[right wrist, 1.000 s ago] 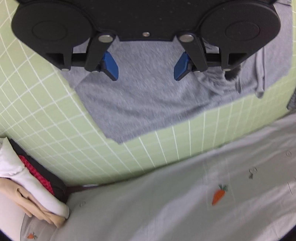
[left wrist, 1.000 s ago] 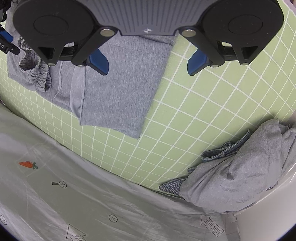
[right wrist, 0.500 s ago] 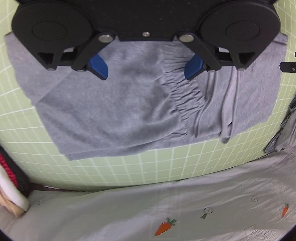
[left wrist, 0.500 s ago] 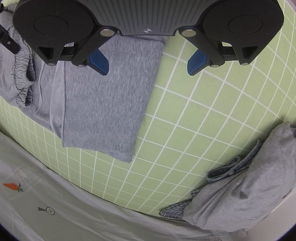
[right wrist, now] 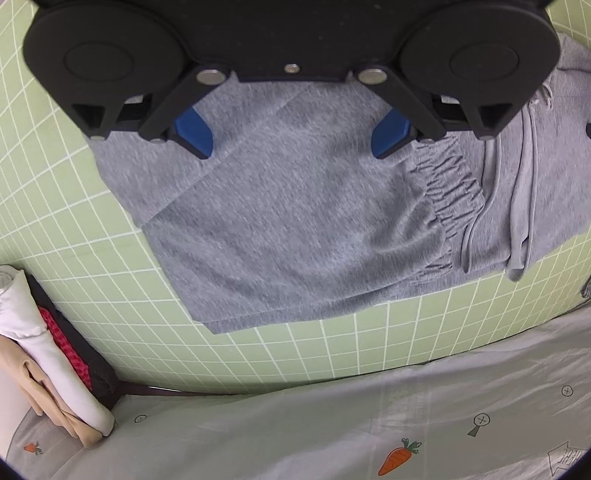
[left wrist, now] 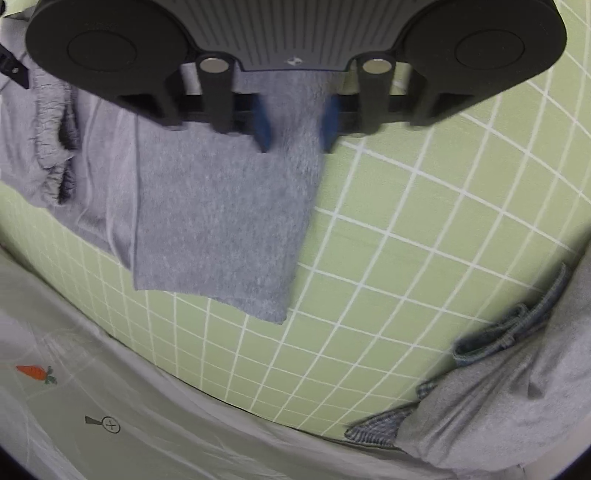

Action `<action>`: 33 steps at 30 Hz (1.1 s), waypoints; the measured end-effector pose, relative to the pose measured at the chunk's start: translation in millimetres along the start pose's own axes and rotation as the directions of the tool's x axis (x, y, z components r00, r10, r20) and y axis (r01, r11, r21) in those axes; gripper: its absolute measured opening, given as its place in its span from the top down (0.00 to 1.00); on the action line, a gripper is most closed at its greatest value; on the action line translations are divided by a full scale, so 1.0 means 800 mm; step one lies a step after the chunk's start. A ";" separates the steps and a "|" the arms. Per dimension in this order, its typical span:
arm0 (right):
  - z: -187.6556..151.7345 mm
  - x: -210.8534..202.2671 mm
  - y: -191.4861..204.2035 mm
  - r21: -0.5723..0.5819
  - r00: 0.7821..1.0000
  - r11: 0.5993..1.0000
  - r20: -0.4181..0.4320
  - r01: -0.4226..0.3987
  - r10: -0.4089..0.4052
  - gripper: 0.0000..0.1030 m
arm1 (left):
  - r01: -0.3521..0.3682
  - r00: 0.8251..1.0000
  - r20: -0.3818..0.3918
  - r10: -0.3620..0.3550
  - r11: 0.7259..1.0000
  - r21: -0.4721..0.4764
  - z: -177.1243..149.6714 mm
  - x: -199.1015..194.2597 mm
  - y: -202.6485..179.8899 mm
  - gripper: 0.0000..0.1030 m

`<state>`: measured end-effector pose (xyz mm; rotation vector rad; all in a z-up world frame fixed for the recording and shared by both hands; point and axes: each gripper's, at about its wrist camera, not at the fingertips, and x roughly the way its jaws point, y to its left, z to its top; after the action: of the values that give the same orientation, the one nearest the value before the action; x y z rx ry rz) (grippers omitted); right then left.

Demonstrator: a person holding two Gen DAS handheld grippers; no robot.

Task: Fold clothes

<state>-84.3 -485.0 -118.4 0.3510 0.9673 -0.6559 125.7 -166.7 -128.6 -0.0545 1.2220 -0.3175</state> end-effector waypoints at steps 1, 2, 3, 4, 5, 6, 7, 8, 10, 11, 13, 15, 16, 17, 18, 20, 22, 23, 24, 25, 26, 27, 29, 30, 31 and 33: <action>0.001 -0.001 -0.002 0.009 1.000 1.000 0.003 -0.005 0.005 0.09 | 0.024 1.000 -0.002 -0.024 1.000 -0.020 0.001 -0.002 0.001 0.91; 0.002 -0.003 -0.006 0.022 1.000 1.000 0.007 -0.011 0.011 0.09 | 0.059 0.998 0.005 -0.059 0.998 -0.031 0.002 -0.005 0.001 0.93; 0.001 -0.005 -0.010 0.036 1.000 0.999 0.013 -0.016 0.015 0.09 | 0.093 0.995 0.022 -0.092 0.995 -0.039 0.003 -0.013 0.000 0.93; 0.000 -0.008 -0.016 0.051 1.000 0.998 0.021 -0.021 0.020 0.09 | 0.133 0.990 0.043 -0.131 0.990 -0.046 0.004 -0.022 -0.002 0.94; -0.002 -0.011 -0.021 0.066 0.999 0.997 0.029 -0.026 0.024 0.09 | 0.172 0.984 0.060 -0.169 0.984 -0.050 0.004 -0.031 -0.006 0.94; -0.003 -0.014 -0.026 0.081 0.999 0.996 0.037 -0.032 0.029 0.09 | 0.210 0.976 0.076 -0.206 0.976 -0.054 0.004 -0.041 -0.011 0.94; -0.005 -0.017 -0.033 0.095 0.999 0.995 0.043 -0.038 0.034 0.09 | 0.249 0.966 0.093 -0.243 0.967 -0.057 0.005 -0.050 -0.015 0.95; -0.009 -0.020 -0.041 0.110 0.998 0.993 0.047 -0.046 0.041 0.09 | 0.277 0.957 0.102 -0.271 0.959 -0.051 0.004 -0.058 -0.027 0.95; -0.015 -0.025 -0.057 0.142 0.997 0.988 0.054 -0.060 0.053 0.09 | 0.332 0.938 0.118 -0.326 0.943 -0.036 0.004 -0.073 -0.051 0.95; -0.018 -0.028 -0.067 0.163 0.997 0.984 0.055 -0.067 0.059 0.09 | 0.359 0.927 0.125 -0.353 0.933 -0.029 0.003 -0.080 -0.063 0.95; -0.022 -0.035 -0.088 0.200 0.995 0.976 0.064 -0.085 0.073 0.09 | 0.412 0.903 0.140 -0.406 0.911 -0.013 0.003 -0.095 -0.087 0.95; -0.024 -0.041 -0.112 0.225 0.994 0.970 0.075 -0.094 0.079 0.09 | 0.442 0.886 0.140 -0.442 0.896 0.029 -0.001 -0.106 -0.123 0.95; -0.025 -0.043 -0.123 0.234 0.994 0.968 0.079 -0.094 0.077 0.09 | 0.460 0.877 0.131 -0.461 0.887 0.041 -0.005 -0.107 -0.142 0.95; -0.026 -0.045 -0.136 0.241 0.994 0.966 0.082 -0.094 0.077 0.09 | 0.478 0.868 0.122 -0.481 0.877 0.051 -0.008 -0.109 -0.161 0.95; -0.026 -0.046 -0.148 0.248 0.994 0.964 0.084 -0.093 0.074 0.09 | 0.496 0.859 0.112 -0.500 0.866 0.062 -0.011 -0.111 -0.180 0.95; -0.026 -0.046 -0.175 0.264 0.994 0.961 0.083 -0.087 0.067 0.09 | 0.514 0.849 0.088 -0.521 0.853 0.085 -0.018 -0.106 -0.221 0.95; -0.026 -0.043 -0.201 0.272 0.995 0.959 0.077 -0.081 0.062 0.09 | 0.526 0.846 0.047 -0.532 0.845 0.099 -0.030 -0.092 -0.264 0.95; -0.025 -0.041 -0.213 0.275 0.996 0.958 0.072 -0.077 0.059 0.09 | 0.525 0.848 0.023 -0.529 0.846 0.095 -0.037 -0.081 -0.282 0.95; -0.025 -0.039 -0.225 0.276 0.996 0.958 0.068 -0.073 0.056 0.09 | 0.523 0.851 -0.001 -0.525 0.847 0.091 -0.044 -0.070 -0.300 0.95; -0.025 -0.036 -0.236 0.276 0.997 0.959 0.063 -0.068 0.052 0.09 | 0.510 0.860 -0.028 -0.509 0.857 0.076 -0.052 -0.055 -0.317 0.95; -0.024 -0.033 -0.248 0.275 0.997 0.959 0.059 -0.063 0.048 0.09 | 0.492 0.871 -0.050 -0.490 0.869 0.061 -0.059 -0.041 -0.328 0.94; -0.023 -0.029 -0.258 0.278 0.997 0.959 0.055 -0.058 0.044 0.09 | 0.465 0.884 -0.077 -0.461 0.885 0.040 -0.066 -0.024 -0.338 0.94; -0.021 -0.021 -0.277 0.288 0.998 0.956 0.051 -0.051 0.038 0.09 | 0.415 0.904 -0.118 -0.411 0.910 0.005 -0.076 0.004 -0.345 0.93; -0.018 -0.015 -0.286 0.293 0.998 0.955 0.047 -0.049 0.037 0.09 | 0.390 0.912 -0.135 -0.387 0.921 -0.011 -0.081 0.016 -0.347 0.92; -0.015 -0.009 -0.293 0.296 0.999 0.954 0.040 -0.046 0.036 0.09 | 0.364 0.919 -0.153 -0.363 0.931 -0.026 -0.086 0.028 -0.349 0.92; -0.010 -0.001 -0.300 0.290 0.999 0.956 0.031 -0.050 0.043 0.09 | 0.355 0.919 -0.154 -0.364 0.931 -0.079 -0.090 0.032 -0.337 0.89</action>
<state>-246.7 -661.8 -119.8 0.6231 0.8363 -0.7599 9.6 -422.0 -120.1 -0.3045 1.3858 -0.6235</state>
